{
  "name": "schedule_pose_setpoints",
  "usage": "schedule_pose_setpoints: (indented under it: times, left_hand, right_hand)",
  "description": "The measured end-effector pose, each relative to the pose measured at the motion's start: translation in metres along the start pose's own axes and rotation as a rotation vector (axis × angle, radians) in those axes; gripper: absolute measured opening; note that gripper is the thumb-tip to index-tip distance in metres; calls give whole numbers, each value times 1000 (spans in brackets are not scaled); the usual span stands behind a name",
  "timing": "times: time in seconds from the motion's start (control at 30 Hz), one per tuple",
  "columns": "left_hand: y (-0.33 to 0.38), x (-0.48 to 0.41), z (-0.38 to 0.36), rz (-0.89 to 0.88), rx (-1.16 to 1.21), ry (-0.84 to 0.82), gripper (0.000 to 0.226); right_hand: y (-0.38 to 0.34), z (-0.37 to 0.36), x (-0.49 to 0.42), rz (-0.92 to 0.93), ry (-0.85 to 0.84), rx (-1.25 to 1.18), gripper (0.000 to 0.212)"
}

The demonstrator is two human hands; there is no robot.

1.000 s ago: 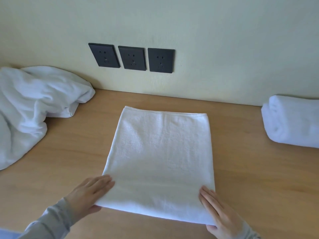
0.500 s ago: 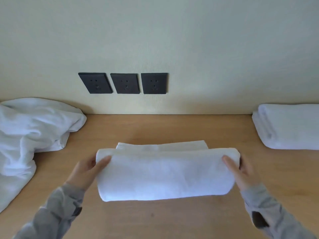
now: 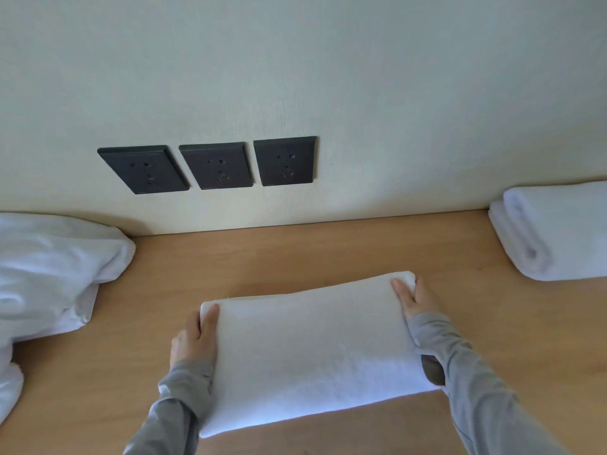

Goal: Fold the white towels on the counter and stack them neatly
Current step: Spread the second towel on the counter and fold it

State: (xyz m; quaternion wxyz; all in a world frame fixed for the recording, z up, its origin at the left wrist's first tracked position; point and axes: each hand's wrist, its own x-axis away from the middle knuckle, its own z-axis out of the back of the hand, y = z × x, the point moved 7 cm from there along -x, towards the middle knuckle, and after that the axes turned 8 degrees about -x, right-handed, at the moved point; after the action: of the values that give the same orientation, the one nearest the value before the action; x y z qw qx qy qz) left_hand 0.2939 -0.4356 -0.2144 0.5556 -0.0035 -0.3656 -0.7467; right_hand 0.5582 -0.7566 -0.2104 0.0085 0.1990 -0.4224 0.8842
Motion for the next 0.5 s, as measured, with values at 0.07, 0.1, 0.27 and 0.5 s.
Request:
schedule_pose_setpoints:
  times: [0.07,0.1,0.27,0.5]
  left_hand:
    - [5,-5,-1,-19,-32,14,40]
    - [6,-7,-2,-34,-41,14,40]
    - [16,-6,3,-140,-85,43,37]
    - [21,-13,-3,-70,-139,-18,47]
  right_hand:
    - [1,1,-1,9,31,30,45]
    - [1,2,-1,19,47,40,45]
    - [0,8,4,65,98,50,37]
    - [-1,7,3,29,131,132,40]
